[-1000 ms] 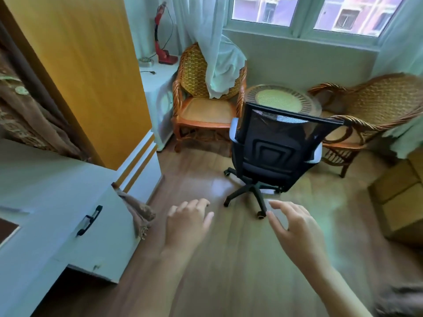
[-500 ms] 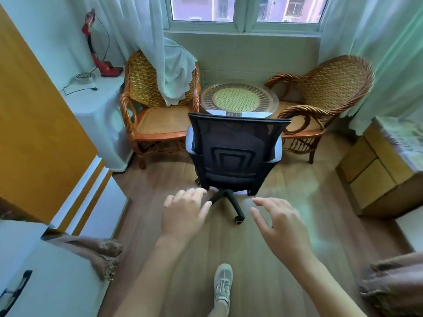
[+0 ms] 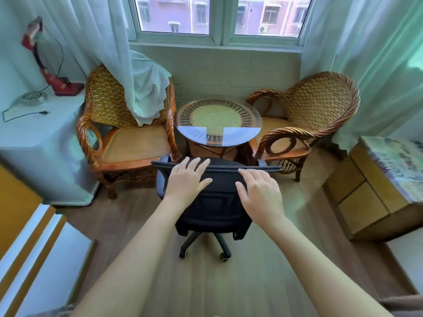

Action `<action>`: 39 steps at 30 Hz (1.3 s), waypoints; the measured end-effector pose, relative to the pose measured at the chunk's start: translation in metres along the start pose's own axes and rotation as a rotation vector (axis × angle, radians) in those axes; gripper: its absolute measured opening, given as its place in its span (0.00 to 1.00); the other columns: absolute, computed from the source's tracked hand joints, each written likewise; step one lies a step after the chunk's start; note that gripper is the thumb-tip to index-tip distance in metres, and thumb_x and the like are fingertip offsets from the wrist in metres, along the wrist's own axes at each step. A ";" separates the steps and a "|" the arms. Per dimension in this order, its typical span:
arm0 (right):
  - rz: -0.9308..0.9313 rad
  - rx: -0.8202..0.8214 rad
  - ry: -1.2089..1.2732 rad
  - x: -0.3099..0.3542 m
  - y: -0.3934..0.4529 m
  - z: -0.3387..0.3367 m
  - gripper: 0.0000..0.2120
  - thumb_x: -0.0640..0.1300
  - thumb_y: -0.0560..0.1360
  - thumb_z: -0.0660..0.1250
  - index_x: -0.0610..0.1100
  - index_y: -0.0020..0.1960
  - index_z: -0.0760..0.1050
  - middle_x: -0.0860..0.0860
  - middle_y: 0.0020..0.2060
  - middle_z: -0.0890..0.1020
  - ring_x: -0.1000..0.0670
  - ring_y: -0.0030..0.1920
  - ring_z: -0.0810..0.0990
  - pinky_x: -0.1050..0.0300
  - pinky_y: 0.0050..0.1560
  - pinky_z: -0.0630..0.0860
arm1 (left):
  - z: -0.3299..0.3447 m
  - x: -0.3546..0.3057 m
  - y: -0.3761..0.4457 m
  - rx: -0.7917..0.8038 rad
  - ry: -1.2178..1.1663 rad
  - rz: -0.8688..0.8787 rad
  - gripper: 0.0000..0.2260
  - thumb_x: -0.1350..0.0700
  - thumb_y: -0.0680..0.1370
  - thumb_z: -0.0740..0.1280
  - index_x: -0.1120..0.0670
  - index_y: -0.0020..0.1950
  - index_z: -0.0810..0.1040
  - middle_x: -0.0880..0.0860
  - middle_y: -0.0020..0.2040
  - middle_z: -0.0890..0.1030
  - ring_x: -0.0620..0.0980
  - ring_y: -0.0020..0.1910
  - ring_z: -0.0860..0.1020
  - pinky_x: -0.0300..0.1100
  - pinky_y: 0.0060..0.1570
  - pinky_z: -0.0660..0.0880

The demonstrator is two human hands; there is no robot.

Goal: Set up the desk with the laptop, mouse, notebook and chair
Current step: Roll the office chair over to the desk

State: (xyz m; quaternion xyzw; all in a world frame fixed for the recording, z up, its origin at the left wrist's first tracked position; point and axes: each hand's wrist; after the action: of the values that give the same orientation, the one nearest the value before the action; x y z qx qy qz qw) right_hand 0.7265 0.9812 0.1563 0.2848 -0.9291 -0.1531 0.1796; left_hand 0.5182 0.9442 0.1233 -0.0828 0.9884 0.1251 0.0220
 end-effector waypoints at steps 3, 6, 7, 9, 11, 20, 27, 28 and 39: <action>0.033 0.158 -0.049 -0.017 0.039 0.026 0.22 0.51 0.78 0.58 0.45 0.70 0.69 0.47 0.63 0.77 0.43 0.66 0.71 0.41 0.67 0.66 | 0.023 0.017 0.029 0.210 0.044 -0.037 0.25 0.38 0.80 0.51 0.42 0.77 0.54 0.52 0.74 0.66 0.59 0.74 0.60 0.60 0.71 0.52; 0.057 0.338 -0.143 -0.028 0.062 0.049 0.25 0.55 0.80 0.54 0.50 0.75 0.59 0.49 0.70 0.70 0.43 0.73 0.60 0.38 0.71 0.53 | 0.034 0.028 0.043 0.243 -0.004 -0.008 0.22 0.41 0.81 0.52 0.39 0.75 0.57 0.49 0.67 0.73 0.56 0.69 0.66 0.66 0.69 0.52; 0.061 0.392 -0.167 -0.031 0.067 0.057 0.25 0.57 0.80 0.52 0.51 0.75 0.58 0.49 0.71 0.68 0.43 0.74 0.59 0.37 0.71 0.51 | 0.036 0.031 0.045 0.241 -0.025 0.009 0.21 0.42 0.81 0.53 0.39 0.74 0.59 0.49 0.63 0.75 0.55 0.66 0.69 0.66 0.68 0.54; 0.058 0.443 -0.172 -0.038 0.072 0.069 0.25 0.58 0.80 0.51 0.52 0.74 0.59 0.50 0.70 0.70 0.44 0.73 0.61 0.36 0.71 0.51 | 0.035 0.035 0.049 0.241 -0.035 0.028 0.19 0.43 0.81 0.54 0.39 0.73 0.62 0.50 0.59 0.76 0.55 0.60 0.72 0.63 0.67 0.59; 0.036 0.410 -0.152 -0.043 0.073 0.077 0.22 0.58 0.79 0.54 0.52 0.71 0.65 0.50 0.64 0.76 0.44 0.67 0.69 0.37 0.70 0.55 | 0.035 0.035 0.048 0.228 -0.045 0.026 0.18 0.43 0.81 0.54 0.40 0.71 0.64 0.51 0.57 0.76 0.54 0.57 0.73 0.59 0.64 0.62; 0.008 0.337 -0.073 -0.042 0.046 0.080 0.16 0.55 0.77 0.61 0.50 0.61 0.75 0.48 0.50 0.81 0.42 0.53 0.77 0.36 0.65 0.62 | 0.039 0.024 0.010 0.180 -0.147 -0.077 0.16 0.44 0.80 0.58 0.42 0.67 0.70 0.51 0.53 0.76 0.53 0.56 0.72 0.64 0.68 0.53; -0.001 0.347 -0.032 -0.033 0.008 0.060 0.16 0.57 0.77 0.59 0.50 0.58 0.76 0.49 0.48 0.81 0.43 0.53 0.77 0.37 0.66 0.61 | 0.028 0.002 -0.043 0.138 -0.179 -0.144 0.15 0.45 0.79 0.61 0.44 0.65 0.73 0.50 0.49 0.76 0.53 0.53 0.73 0.67 0.68 0.52; -0.009 0.349 -0.032 -0.033 -0.001 0.057 0.17 0.58 0.77 0.58 0.50 0.59 0.76 0.49 0.48 0.81 0.43 0.53 0.77 0.37 0.66 0.61 | 0.026 -0.002 -0.052 0.136 -0.182 -0.155 0.14 0.45 0.79 0.61 0.43 0.64 0.73 0.50 0.49 0.77 0.53 0.53 0.73 0.67 0.68 0.52; -0.105 0.271 0.009 -0.033 -0.119 0.006 0.19 0.60 0.72 0.56 0.50 0.48 0.80 0.51 0.36 0.80 0.43 0.38 0.79 0.33 0.56 0.71 | 0.008 -0.067 -0.180 0.040 -0.095 -0.244 0.12 0.46 0.76 0.66 0.41 0.58 0.76 0.45 0.41 0.76 0.50 0.44 0.76 0.70 0.63 0.60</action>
State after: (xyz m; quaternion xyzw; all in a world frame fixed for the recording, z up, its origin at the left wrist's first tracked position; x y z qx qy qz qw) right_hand 0.8061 0.9079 0.0965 0.3552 -0.9243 -0.0344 0.1353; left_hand 0.6151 0.7845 0.0761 -0.1958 0.9712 0.1053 0.0853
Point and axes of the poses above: each hand's wrist, its own y-axis towards the middle knuckle, its own z-axis out of the palm, x = y × z
